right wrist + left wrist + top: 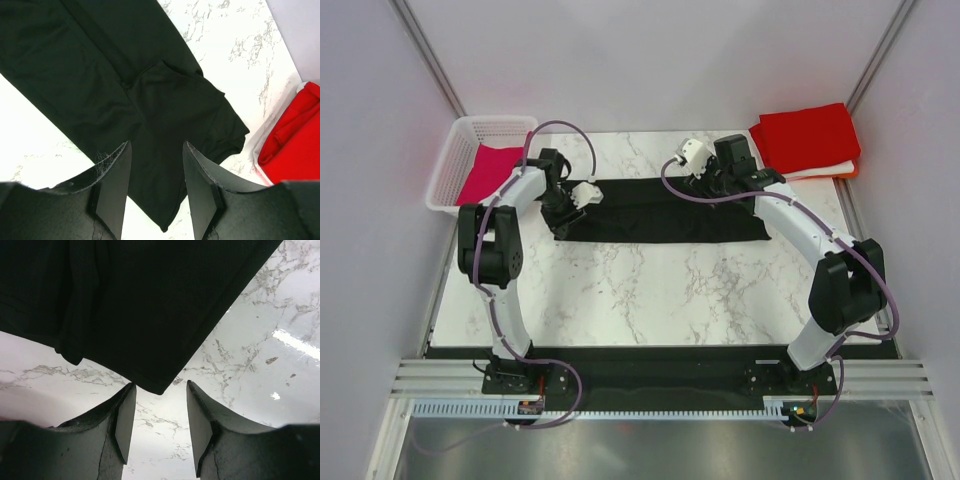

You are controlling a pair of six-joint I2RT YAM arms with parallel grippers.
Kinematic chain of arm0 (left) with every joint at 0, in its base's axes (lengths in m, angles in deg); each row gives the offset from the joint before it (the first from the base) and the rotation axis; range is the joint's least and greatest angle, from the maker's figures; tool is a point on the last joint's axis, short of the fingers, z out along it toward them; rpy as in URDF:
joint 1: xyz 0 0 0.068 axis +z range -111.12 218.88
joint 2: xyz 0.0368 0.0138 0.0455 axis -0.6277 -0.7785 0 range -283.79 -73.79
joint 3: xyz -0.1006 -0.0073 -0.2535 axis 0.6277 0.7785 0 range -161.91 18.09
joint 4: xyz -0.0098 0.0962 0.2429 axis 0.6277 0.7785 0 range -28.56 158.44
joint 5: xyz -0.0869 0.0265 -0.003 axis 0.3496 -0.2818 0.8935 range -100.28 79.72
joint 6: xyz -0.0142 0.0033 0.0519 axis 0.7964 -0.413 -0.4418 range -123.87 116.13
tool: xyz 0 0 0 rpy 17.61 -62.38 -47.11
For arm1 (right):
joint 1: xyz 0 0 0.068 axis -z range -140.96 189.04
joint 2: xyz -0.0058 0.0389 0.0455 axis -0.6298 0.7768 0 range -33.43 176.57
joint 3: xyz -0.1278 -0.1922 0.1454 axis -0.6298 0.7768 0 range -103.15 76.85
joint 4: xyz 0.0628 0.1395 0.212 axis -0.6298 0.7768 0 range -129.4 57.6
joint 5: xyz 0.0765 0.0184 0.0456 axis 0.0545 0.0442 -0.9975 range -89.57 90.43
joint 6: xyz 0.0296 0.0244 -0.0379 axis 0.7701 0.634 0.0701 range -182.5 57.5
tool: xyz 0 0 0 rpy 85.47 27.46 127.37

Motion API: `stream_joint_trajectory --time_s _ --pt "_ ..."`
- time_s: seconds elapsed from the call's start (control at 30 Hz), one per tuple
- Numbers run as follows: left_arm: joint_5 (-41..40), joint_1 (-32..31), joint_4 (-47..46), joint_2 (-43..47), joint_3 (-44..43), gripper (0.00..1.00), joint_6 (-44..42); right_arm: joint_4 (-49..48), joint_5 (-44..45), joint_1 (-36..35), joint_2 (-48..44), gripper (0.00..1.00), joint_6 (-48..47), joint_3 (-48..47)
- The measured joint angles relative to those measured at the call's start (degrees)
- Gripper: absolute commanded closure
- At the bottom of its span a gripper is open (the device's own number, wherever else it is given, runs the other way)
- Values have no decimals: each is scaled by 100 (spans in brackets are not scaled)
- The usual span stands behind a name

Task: Fold and stack the t-shirts
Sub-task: Fold the tshirt

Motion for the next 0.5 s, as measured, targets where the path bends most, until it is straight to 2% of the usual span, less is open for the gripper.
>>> stream_joint_trajectory --time_s 0.23,0.33,0.4,0.43,0.5 --pt "0 -160 -7 -74 11 50 -4 7 22 0 0 46 -55 57" --pt "-28 -262 -57 -254 11 62 -2 9 28 0 2 46 -70 57" --pt "-44 -310 -72 -361 20 75 15 9 46 -2 2 47 -103 57" --pt "-98 -328 -87 -382 28 86 28 15 74 0 2 47 -133 57" --pt "-116 -343 -131 -378 55 95 68 22 116 4 2 47 -184 57"
